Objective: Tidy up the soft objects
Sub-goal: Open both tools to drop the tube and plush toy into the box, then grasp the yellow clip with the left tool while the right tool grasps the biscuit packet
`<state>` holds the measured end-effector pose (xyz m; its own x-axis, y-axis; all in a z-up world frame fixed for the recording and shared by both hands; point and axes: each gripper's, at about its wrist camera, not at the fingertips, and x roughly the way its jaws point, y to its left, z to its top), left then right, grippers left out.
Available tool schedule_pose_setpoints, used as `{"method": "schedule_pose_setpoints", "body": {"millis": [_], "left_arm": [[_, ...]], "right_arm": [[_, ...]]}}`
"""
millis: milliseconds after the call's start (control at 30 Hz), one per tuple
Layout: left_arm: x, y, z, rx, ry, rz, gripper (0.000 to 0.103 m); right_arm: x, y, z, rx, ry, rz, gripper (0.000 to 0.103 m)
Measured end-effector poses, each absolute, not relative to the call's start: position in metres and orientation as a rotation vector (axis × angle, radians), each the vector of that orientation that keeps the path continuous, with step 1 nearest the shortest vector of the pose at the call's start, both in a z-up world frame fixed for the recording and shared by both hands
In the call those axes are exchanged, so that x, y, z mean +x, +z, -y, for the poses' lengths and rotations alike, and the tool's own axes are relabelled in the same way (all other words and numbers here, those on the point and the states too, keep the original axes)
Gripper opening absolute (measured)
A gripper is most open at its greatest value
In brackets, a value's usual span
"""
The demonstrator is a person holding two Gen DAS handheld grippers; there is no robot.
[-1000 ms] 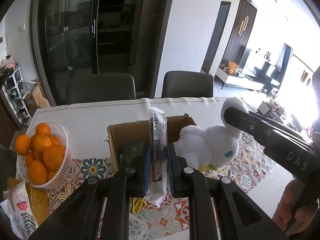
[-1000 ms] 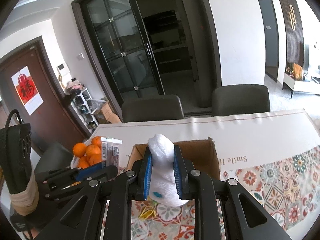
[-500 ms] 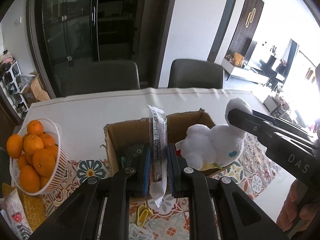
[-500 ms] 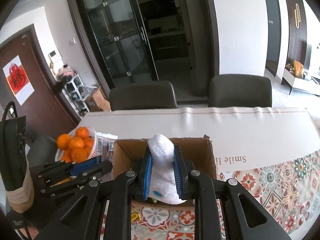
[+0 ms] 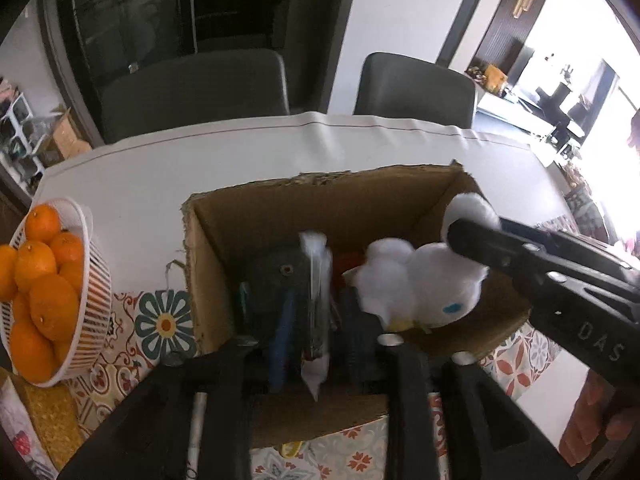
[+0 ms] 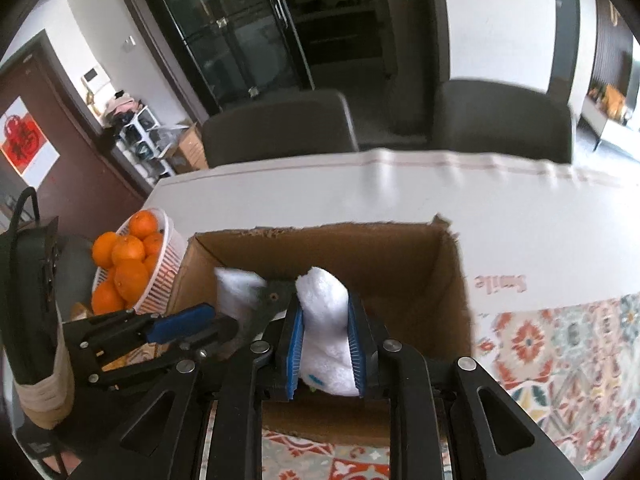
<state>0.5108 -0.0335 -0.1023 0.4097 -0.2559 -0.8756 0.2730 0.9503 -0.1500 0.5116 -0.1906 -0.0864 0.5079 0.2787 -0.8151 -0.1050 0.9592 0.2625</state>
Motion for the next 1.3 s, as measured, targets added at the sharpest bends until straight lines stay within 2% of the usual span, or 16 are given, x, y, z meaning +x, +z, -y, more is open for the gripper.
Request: {"method": "schedule_pose_setpoints", "body": {"millis": [33, 100, 233, 867, 1067, 1200, 1300], "left_arm": [[0.511, -0.102, 0.032, 0.017, -0.326, -1.094, 0.047], [0.510, -0.098, 0.028, 0.031, -0.297, -1.084, 0.051], [0.505, -0.087, 0.024, 0.066, -0.249, -1.039, 0.054], [0.447, -0.058, 0.009, 0.058, -0.220, -0.957, 0.055], [0.426, -0.062, 0.005, 0.063, -0.231, -0.960, 0.057], [0.413, -0.070, 0.004, 0.070, -0.238, -0.979, 0.059], [0.406, -0.077, 0.006, 0.088, -0.239, -0.993, 0.059]], "right_arm": [[0.514, -0.090, 0.191, 0.200, 0.239, -1.022, 0.026], [0.519, -0.093, 0.192, 0.227, 0.253, -1.033, 0.029], [0.515, -0.088, 0.191, 0.206, 0.212, -0.998, 0.057], [0.448, -0.054, 0.192, 0.165, 0.047, -0.922, 0.063], [0.418, -0.054, 0.196, 0.172, -0.043, -0.912, 0.071], [0.400, -0.059, 0.198, 0.161, -0.111, -0.910, 0.080], [0.392, -0.067, 0.200, 0.162, -0.147, -0.941, 0.080]]}}
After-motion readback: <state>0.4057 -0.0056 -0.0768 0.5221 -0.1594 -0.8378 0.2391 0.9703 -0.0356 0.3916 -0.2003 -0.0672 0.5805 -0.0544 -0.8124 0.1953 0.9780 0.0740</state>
